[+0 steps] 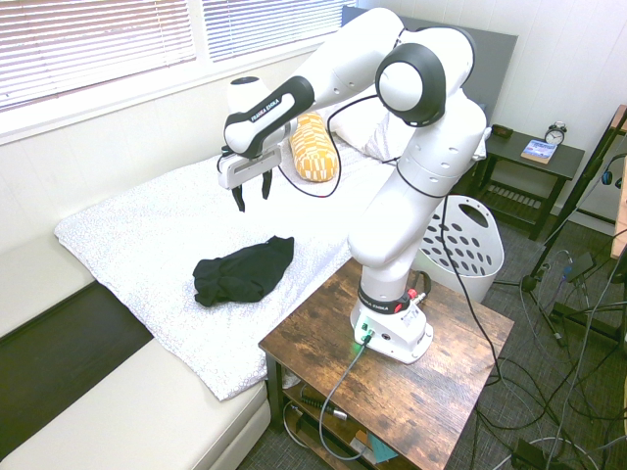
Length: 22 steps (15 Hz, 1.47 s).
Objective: Put my clothes in the laundry bag
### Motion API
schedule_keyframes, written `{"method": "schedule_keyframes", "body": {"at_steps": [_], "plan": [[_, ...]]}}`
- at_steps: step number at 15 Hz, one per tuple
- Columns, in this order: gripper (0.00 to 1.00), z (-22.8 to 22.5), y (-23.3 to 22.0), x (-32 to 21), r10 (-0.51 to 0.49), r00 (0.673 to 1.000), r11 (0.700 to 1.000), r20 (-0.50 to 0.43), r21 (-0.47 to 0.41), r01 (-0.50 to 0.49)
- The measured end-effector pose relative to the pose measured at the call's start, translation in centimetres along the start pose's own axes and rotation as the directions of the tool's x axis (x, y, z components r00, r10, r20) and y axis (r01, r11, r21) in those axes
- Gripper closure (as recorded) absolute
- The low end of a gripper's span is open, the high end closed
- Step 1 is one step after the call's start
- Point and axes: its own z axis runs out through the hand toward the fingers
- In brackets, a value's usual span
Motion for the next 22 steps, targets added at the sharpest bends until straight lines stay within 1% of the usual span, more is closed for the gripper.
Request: {"method": "schedule_keyframes", "body": {"at_steps": [6, 10, 16, 19, 22], "plan": [[0.0, 0.5, -0.5, 1.2, 0.007, 1.0, 0.999, -0.021, 0.032, -0.006], [0.0, 2.0, -3.2, 2.0, -0.01, 1.0, 1.0, -0.012, 0.027, 0.01], [0.0, 7.0, -7.2, 4.1, -0.013, 1.0, 0.999, 0.007, 0.038, 0.013], [0.0, 9.8, -9.4, 3.8, 0.0, 1.0, 1.0, 0.022, 0.024, 0.0], [0.0, 12.1, -10.6, 3.9, 0.024, 0.998, 1.0, 0.052, 0.011, -0.025]]}}
